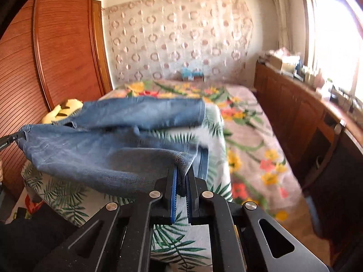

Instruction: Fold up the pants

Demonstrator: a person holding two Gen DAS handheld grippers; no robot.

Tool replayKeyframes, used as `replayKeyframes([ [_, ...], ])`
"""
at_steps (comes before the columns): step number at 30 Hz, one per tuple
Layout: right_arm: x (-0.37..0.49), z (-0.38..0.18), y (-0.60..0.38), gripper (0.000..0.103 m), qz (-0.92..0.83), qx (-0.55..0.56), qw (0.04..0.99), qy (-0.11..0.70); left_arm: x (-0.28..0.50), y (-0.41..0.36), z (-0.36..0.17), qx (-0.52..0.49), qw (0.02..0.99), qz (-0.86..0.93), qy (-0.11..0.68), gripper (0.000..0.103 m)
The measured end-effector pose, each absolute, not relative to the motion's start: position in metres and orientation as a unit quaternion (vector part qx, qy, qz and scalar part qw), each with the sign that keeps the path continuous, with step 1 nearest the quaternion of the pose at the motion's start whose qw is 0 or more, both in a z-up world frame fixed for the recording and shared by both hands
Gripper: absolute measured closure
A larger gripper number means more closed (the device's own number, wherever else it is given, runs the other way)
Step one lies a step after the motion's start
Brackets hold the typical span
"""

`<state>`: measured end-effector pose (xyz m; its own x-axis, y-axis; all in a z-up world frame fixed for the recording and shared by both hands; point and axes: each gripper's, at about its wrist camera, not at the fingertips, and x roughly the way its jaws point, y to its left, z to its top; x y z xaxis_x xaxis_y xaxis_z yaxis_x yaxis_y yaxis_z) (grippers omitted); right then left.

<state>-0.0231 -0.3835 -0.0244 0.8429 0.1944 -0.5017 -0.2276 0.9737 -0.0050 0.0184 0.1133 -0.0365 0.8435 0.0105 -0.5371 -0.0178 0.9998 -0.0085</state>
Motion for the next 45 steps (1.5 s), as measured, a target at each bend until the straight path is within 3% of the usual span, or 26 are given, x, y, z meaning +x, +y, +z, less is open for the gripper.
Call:
replayKeyframes([
  [8,-0.054,0.01,-0.381,0.097,0.113,-0.056,0.971,0.205,0.009,0.104,-0.009,0.011,0.968,-0.005,0.251,0.095],
  [17,-0.022,-0.004,-0.367,0.097,0.117,-0.057,0.969,0.209,0.026,0.108,-0.024,0.012,0.963,-0.002,0.268,0.095],
  [30,0.074,-0.044,-0.332,0.097,0.168,-0.042,0.937,0.304,0.037,0.106,-0.053,0.007,0.953,-0.005,0.302,0.095],
  [31,0.077,-0.049,-0.331,0.094,0.168,-0.04,0.934,0.313,0.037,0.106,-0.055,0.007,0.953,-0.006,0.304,0.095],
  [35,0.07,-0.054,-0.341,0.064,0.166,-0.011,0.933,0.318,0.037,0.105,-0.061,0.006,0.951,-0.008,0.31,0.095],
  [36,0.068,-0.051,-0.343,0.06,0.161,-0.005,0.935,0.315,0.037,0.105,-0.062,0.006,0.95,-0.008,0.311,0.095],
  [45,0.053,-0.061,-0.351,0.059,0.135,-0.003,0.931,0.339,0.039,0.102,-0.074,0.0,0.946,-0.014,0.324,0.095],
])
